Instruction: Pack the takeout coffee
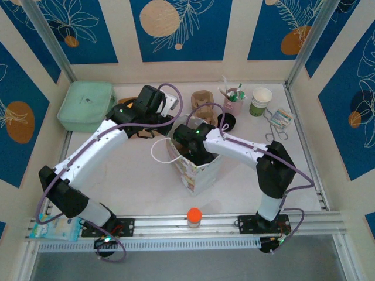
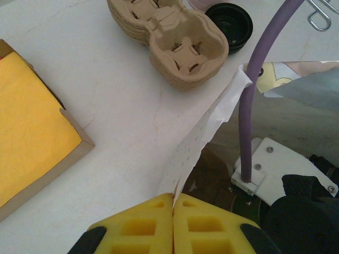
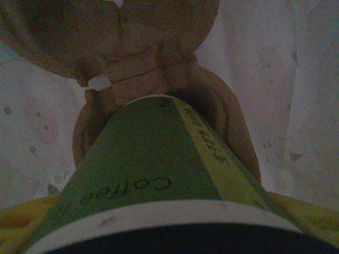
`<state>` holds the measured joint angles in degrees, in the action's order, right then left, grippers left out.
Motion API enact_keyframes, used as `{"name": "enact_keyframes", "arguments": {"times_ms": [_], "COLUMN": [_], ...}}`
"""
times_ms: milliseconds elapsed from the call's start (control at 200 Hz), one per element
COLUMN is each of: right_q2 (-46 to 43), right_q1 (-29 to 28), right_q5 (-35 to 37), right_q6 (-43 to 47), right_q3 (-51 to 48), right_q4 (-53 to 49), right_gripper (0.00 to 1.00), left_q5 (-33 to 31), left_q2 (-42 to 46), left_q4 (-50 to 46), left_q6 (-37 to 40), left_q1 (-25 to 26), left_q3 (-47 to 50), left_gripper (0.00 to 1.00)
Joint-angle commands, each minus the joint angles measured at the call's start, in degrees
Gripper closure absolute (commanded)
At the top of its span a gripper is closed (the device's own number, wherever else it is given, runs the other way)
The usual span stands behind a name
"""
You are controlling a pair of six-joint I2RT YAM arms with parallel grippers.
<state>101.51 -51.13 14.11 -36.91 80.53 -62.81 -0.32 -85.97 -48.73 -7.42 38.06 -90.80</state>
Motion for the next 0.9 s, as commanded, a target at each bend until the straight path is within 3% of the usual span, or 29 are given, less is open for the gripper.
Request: {"name": "enact_keyframes", "arguments": {"times_ms": [0,896], "right_q2": [3.78,5.00], "right_q1": [-0.59,-0.07], "right_q5": [-5.17,-5.21], "right_q6": [0.07,-0.11], "right_q3": [-2.00,-2.58], "right_q4": [-4.61,-4.25], "right_gripper": [0.88,0.88], "left_q5": [-1.18,-1.18], "left_q2": [1.86,1.60], "left_q4": [0.40,0.24], "left_q6": [0.70,0.67], "left_q1": [0.21,0.26], "left_q3": [-1.66,-1.92], "left_gripper": [0.92,0.92]}}
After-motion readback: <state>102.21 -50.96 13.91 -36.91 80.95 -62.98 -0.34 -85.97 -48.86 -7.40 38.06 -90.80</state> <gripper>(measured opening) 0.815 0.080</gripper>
